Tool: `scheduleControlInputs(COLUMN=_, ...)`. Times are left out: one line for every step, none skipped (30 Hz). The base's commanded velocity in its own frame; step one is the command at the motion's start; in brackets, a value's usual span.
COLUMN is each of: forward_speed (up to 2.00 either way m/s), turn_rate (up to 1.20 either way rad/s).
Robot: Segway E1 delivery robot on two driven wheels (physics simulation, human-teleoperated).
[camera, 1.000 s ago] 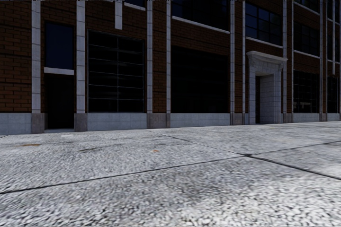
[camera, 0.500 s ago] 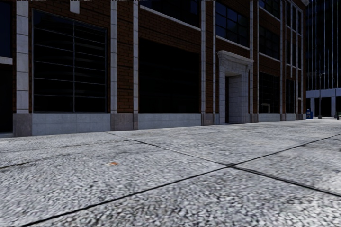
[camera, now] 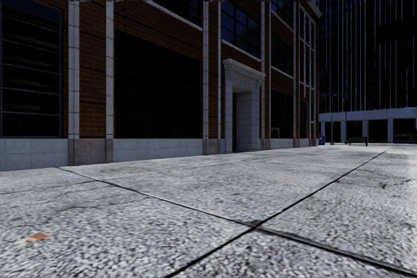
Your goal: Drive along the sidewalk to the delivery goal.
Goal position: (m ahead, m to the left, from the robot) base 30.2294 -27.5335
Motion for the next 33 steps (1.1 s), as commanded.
scheduleControlInputs(forward_speed=1.72, turn_rate=-0.60)
scheduleControlInputs(forward_speed=1.72, turn_rate=-0.60)
scheduleControlInputs(forward_speed=1.72, turn_rate=-0.60)
scheduleControlInputs(forward_speed=1.72, turn_rate=-0.60)
scheduleControlInputs(forward_speed=1.72, turn_rate=-0.60)
scheduleControlInputs(forward_speed=1.72, turn_rate=-0.60)
scheduleControlInputs(forward_speed=1.72, turn_rate=-0.60)
scheduleControlInputs(forward_speed=1.72, turn_rate=-0.60)
scheduleControlInputs(forward_speed=1.72, turn_rate=-0.60)
scheduleControlInputs(forward_speed=1.72, turn_rate=-0.60)
scheduleControlInputs(forward_speed=1.72, turn_rate=-0.60)
scheduleControlInputs(forward_speed=1.72, turn_rate=-0.60)
scheduleControlInputs(forward_speed=1.72, turn_rate=-0.60)
scheduleControlInputs(forward_speed=1.72, turn_rate=-0.60)
scheduleControlInputs(forward_speed=1.72, turn_rate=-0.60)
scheduleControlInputs(forward_speed=1.72, turn_rate=-0.60)
scheduleControlInputs(forward_speed=1.72, turn_rate=-0.60)
scheduleControlInputs(forward_speed=1.72, turn_rate=-0.60)
scheduleControlInputs(forward_speed=1.72, turn_rate=-0.60)
scheduleControlInputs(forward_speed=1.72, turn_rate=-0.60)
scheduleControlInputs(forward_speed=1.72, turn_rate=-0.60)
scheduleControlInputs(forward_speed=1.72, turn_rate=-0.60)
scheduleControlInputs(forward_speed=1.72, turn_rate=-0.60)
scheduleControlInputs(forward_speed=1.72, turn_rate=-0.60)
scheduleControlInputs(forward_speed=1.72, turn_rate=-0.60)
scheduleControlInputs(forward_speed=1.72, turn_rate=-0.60)
scheduleControlInputs(forward_speed=1.72, turn_rate=-0.60)
scheduleControlInputs(forward_speed=1.72, turn_rate=-0.60)
scheduleControlInputs(forward_speed=1.72, turn_rate=-0.60)
scheduleControlInputs(forward_speed=1.72, turn_rate=-0.60)
scheduleControlInputs(forward_speed=1.72, turn_rate=-0.60)
scheduleControlInputs(forward_speed=1.72, turn_rate=-0.60)
scheduleControlInputs(forward_speed=1.72, turn_rate=-0.60)
